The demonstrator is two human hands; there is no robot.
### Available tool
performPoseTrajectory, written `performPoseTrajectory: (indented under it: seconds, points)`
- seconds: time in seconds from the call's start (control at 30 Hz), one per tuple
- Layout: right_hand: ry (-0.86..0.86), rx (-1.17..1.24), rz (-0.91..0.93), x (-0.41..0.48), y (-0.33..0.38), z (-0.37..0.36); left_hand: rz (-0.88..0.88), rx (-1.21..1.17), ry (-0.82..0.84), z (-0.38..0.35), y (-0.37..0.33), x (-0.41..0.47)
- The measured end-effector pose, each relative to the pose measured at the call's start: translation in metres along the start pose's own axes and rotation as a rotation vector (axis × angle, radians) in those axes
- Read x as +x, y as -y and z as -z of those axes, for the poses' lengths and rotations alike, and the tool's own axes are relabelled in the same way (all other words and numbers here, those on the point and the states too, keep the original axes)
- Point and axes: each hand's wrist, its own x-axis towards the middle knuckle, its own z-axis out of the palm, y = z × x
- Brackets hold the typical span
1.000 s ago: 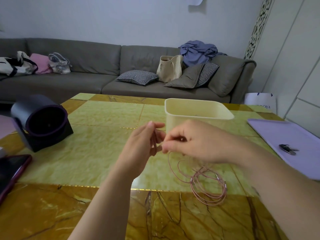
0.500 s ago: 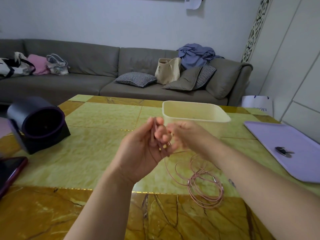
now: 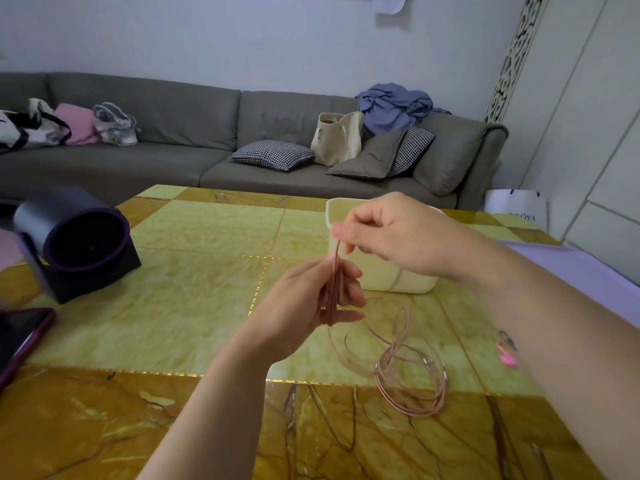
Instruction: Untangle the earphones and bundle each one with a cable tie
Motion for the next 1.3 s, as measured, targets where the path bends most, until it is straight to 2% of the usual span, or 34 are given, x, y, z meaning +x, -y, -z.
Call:
performPoseTrajectory:
  seconds: [0.1, 0.2, 0.3, 0.4, 0.5, 0.6, 0.7, 0.77, 0.8, 0.87, 0.93, 0.97, 1.03, 1.07, 1.13, 1.2, 1.3]
  points:
    - [-0.129, 0.155, -0.019, 0.009, -0.01, 0.001, 0.045, -0.211, 0.149, -0.008, -0.007, -0.005]
    - [-0.177, 0.357, -0.09, 0.017, -0.027, -0.011, -0.012, -0.423, 0.208, -0.01, -0.014, -0.008]
    - [-0.092, 0.442, -0.176, 0.016, -0.041, -0.04, -0.115, -0.583, 0.132, -0.009, -0.018, -0.008]
    - [0.013, 0.239, -0.126, 0.004, -0.042, -0.059, -0.248, -0.704, -0.072, 0.003, -0.017, -0.001]
    - [0.154, -0.039, -0.044, -0.008, -0.032, -0.056, -0.284, -0.599, -0.304, 0.022, -0.014, 0.008]
    - [0.151, -0.144, 0.011, -0.012, -0.018, -0.041, -0.25, -0.185, -0.386, 0.028, -0.006, 0.012]
    - [0.053, -0.115, 0.034, -0.006, -0.013, -0.018, -0.16, 0.204, -0.224, 0.016, 0.0, 0.006]
    - [-0.015, -0.063, 0.049, 0.0, -0.016, -0.005, -0.037, 0.224, -0.051, 0.009, 0.002, 0.0]
    - [-0.05, -0.029, 0.06, 0.002, -0.019, -0.001, 0.031, 0.134, 0.059, 0.007, 0.001, -0.002]
    - [-0.12, 0.087, 0.066, 0.007, -0.027, -0.001, 0.1, -0.194, 0.297, 0.006, -0.003, -0.005]
    - [-0.163, 0.252, 0.045, 0.01, -0.035, -0.01, 0.023, -0.542, 0.415, 0.007, -0.008, -0.002]
    - [-0.162, 0.302, 0.03, 0.011, -0.039, -0.018, -0.03, -0.658, 0.396, 0.006, -0.01, 0.0]
    - [-0.094, 0.259, 0.014, 0.01, -0.047, -0.035, -0.102, -0.765, 0.182, 0.002, -0.012, 0.003]
    - [-0.038, 0.193, 0.009, 0.008, -0.049, -0.042, -0.132, -0.774, 0.052, 0.002, -0.011, 0.005]
    - [0.095, 0.053, -0.003, 0.002, -0.048, -0.047, -0.179, -0.724, -0.107, 0.004, -0.009, 0.008]
    - [0.224, -0.067, -0.045, -0.004, -0.043, -0.041, -0.221, -0.563, -0.225, 0.009, -0.005, 0.012]
    - [0.323, -0.148, -0.061, -0.011, -0.031, -0.025, -0.259, -0.112, -0.358, 0.012, -0.001, 0.013]
